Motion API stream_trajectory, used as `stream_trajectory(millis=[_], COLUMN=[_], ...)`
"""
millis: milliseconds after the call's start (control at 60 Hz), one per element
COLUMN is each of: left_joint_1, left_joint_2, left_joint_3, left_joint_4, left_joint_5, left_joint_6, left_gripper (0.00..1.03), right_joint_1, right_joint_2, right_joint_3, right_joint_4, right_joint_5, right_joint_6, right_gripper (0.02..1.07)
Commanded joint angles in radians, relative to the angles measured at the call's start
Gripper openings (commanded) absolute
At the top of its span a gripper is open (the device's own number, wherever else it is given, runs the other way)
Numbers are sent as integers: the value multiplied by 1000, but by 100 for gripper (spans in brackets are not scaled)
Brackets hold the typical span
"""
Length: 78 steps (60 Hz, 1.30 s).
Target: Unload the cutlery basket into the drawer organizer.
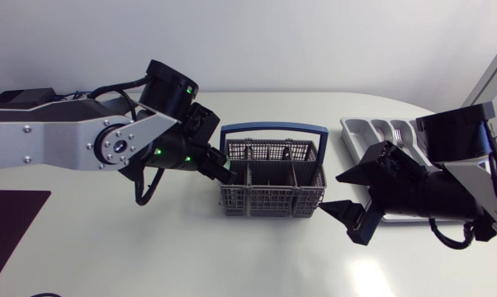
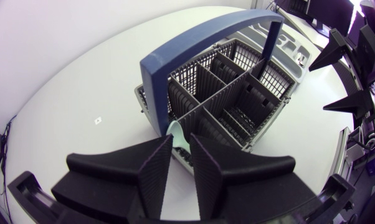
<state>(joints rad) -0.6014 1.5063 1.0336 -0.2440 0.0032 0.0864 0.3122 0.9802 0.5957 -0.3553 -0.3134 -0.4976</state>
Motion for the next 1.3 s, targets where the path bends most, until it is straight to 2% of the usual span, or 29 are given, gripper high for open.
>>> stream_trajectory(millis=[0, 217, 350, 467, 767, 983, 1167, 1283], left_joint_1=[-1, 8, 26, 83, 130, 203, 215, 199], left_joint_2=[8, -17, -27, -27, 26, 48, 51, 61], left_joint_3=[-14, 6, 2, -1, -23, -30, -41, -37], left_joint_4=[5, -46, -58, -48, 20, 22, 22, 20], left_joint_5=[9, 43, 93, 159, 205, 336, 386, 389], left_joint_6=[7, 10, 35, 58, 104, 170, 204, 204], left_gripper=[25, 28, 28, 28, 30, 30, 30, 30], right_joint_1=[1, -27, -51, -71, -113, -114, -116, -120], right_joint_2=[8, -5, -5, -5, 106, 198, 232, 233], right_joint_3=[-27, -77, -109, -132, -155, -151, -146, -146], right_joint_4=[10, 12, 39, 68, 185, 240, 253, 253], right_joint_5=[4, -7, -4, 2, 4, 5, 7, 5], right_joint_6=[27, 39, 56, 68, 76, 70, 62, 59], right_gripper=[91, 91, 91, 91, 91, 91, 91, 91])
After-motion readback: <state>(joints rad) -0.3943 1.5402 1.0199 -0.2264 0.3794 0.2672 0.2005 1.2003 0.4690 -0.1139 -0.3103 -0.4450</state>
